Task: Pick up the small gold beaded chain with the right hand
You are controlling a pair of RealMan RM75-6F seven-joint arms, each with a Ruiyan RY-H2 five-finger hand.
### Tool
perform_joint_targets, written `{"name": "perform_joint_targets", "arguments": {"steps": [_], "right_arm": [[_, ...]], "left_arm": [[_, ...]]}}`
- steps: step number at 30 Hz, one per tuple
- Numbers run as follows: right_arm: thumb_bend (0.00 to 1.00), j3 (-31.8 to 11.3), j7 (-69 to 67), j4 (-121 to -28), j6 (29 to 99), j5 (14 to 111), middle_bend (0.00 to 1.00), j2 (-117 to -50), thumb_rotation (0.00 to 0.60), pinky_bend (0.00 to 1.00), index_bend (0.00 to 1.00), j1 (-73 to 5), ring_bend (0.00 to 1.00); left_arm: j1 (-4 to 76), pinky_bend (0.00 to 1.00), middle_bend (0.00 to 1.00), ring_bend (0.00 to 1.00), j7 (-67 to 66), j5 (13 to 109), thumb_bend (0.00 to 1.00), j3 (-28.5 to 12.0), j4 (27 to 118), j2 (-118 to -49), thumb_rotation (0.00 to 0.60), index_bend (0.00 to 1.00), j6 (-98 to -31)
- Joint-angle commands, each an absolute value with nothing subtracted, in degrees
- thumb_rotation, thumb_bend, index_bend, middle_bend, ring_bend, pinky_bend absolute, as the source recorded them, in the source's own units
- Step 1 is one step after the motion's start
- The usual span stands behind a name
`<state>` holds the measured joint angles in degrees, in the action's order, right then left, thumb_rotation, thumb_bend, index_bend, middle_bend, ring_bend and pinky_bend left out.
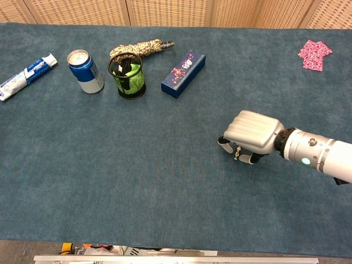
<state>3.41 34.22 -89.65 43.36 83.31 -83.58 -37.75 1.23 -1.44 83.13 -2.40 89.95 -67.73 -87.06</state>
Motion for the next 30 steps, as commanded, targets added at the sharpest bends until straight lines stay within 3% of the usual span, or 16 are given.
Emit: {"name": "perform_joint_targets", "arguments": {"steps": [1,20,30], "right_arm": [[0.27,3.6,34.5,-89.5,43.3,83.0,0.93,-83.7,0.6,1.0,0.5,-37.9,0.99],[0.27,4.3,36.0,-89.3,44.0,81.0,0.93,-84.6,0.6,1.0,0.54,-38.4,1.0],[0.34,4.6,36.1,-89.0,44.3,80.4,0.93,-85.0,0.6,1.0,0.56,-38.6,1.0]], "left_arm": [[1.2,0.0,0.05,0.02,-1.3,83.1,0.22,-2.4,89.9,-67.7,0.6,0.03,-87.1],[1.0,0.0,0.05,0.02,0.0,83.2,0.22,-2.5,88.5,-68.3,0.6,0.03,-87.2],[0.8,0.0,0.04,0.02,0.4,83.3,0.22,-2.5,88.1,-68.5,0.6,0.03,-87.5]]}}
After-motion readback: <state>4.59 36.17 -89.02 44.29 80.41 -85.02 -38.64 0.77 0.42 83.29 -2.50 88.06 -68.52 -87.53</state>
